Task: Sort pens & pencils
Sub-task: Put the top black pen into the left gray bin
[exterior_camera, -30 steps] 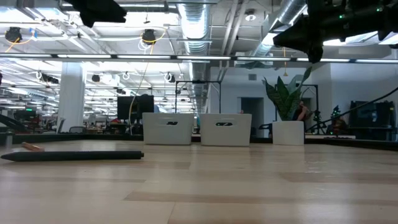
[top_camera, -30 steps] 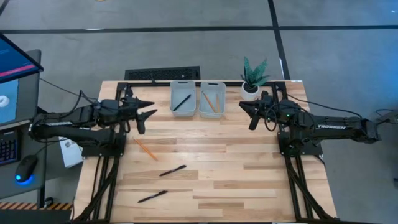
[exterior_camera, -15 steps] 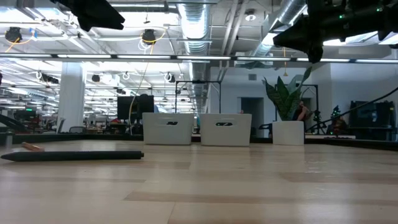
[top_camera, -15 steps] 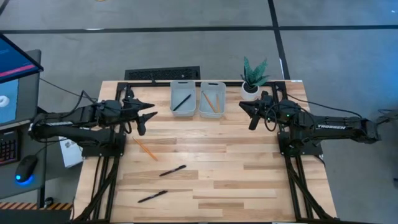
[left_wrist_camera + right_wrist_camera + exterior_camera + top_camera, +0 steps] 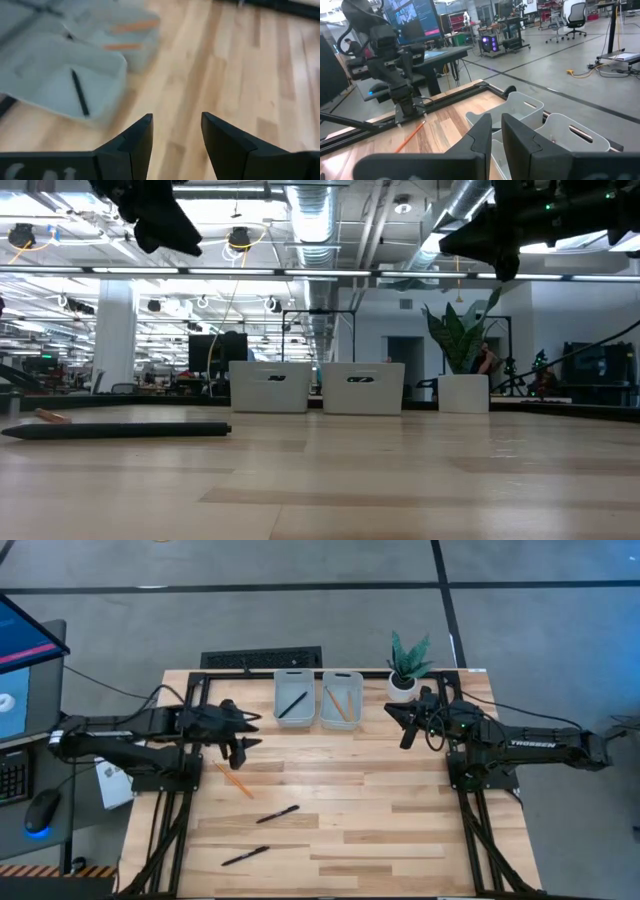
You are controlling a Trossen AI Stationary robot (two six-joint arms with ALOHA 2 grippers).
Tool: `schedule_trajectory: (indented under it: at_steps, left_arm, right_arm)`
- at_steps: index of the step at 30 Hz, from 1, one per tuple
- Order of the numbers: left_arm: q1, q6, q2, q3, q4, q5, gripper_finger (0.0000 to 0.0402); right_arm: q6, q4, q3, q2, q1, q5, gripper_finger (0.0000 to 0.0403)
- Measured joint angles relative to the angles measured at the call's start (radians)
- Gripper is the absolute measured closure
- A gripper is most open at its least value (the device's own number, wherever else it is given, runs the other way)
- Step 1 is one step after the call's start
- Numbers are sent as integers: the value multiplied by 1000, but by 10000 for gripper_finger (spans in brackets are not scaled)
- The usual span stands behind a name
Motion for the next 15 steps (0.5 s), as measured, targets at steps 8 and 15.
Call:
schedule_trajectory:
  at_steps: [8, 15]
  left_arm:
    - [-9, -80, 198, 169, -199, 195, 243]
    - [-83, -100, 373, 299, -326, 231, 243]
  right_arm:
    - [0, -1, 0, 0, 0, 0, 337]
    - [0, -30, 0, 0, 0, 0, 337]
